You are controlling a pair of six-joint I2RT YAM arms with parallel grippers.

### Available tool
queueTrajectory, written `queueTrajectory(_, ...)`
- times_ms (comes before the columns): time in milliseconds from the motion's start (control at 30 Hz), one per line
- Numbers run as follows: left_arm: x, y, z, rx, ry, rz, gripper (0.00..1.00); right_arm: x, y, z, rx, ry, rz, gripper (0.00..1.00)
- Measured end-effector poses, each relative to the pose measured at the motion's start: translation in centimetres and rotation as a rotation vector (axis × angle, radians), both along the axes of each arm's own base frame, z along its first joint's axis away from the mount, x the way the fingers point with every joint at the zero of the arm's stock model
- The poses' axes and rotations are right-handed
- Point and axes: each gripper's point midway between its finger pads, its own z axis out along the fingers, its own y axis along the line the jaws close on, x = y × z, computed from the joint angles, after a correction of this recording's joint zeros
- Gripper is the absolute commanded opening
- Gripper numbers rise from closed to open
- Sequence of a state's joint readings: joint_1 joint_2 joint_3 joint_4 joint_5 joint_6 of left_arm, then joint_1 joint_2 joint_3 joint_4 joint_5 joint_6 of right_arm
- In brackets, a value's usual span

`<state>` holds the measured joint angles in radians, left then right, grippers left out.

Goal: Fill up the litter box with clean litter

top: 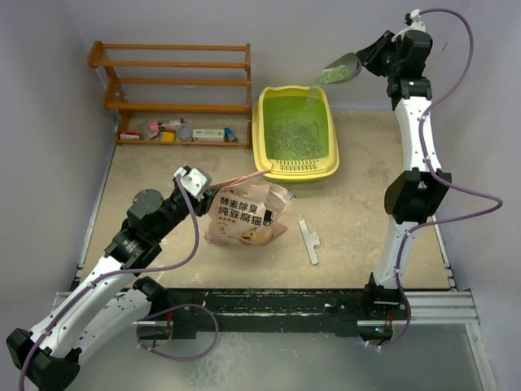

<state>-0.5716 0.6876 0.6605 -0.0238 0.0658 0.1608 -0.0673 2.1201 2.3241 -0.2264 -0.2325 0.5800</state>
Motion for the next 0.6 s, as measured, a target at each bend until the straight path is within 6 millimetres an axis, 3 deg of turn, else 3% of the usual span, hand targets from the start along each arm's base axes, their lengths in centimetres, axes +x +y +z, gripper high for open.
queueTrajectory(333, 0.1, -0.1, -0.1, 0.007, -0.002, 0.0, 0.49, 0.9, 2.0, -3.2, -0.127, 0.034, 0.08, 0.0)
queueTrajectory(433, 0.1, 0.0, -0.1, 0.007, -0.002, 0.0, 0.49, 0.8, 4.0, -3.1, -0.196, 0.022, 0.124, 0.0)
queueTrajectory(600, 0.1, 0.0, -0.1, 0.007, -0.003, 0.0, 0.5, 0.0, 9.1, -2.7, -0.333, -0.003, 0.188, 0.0)
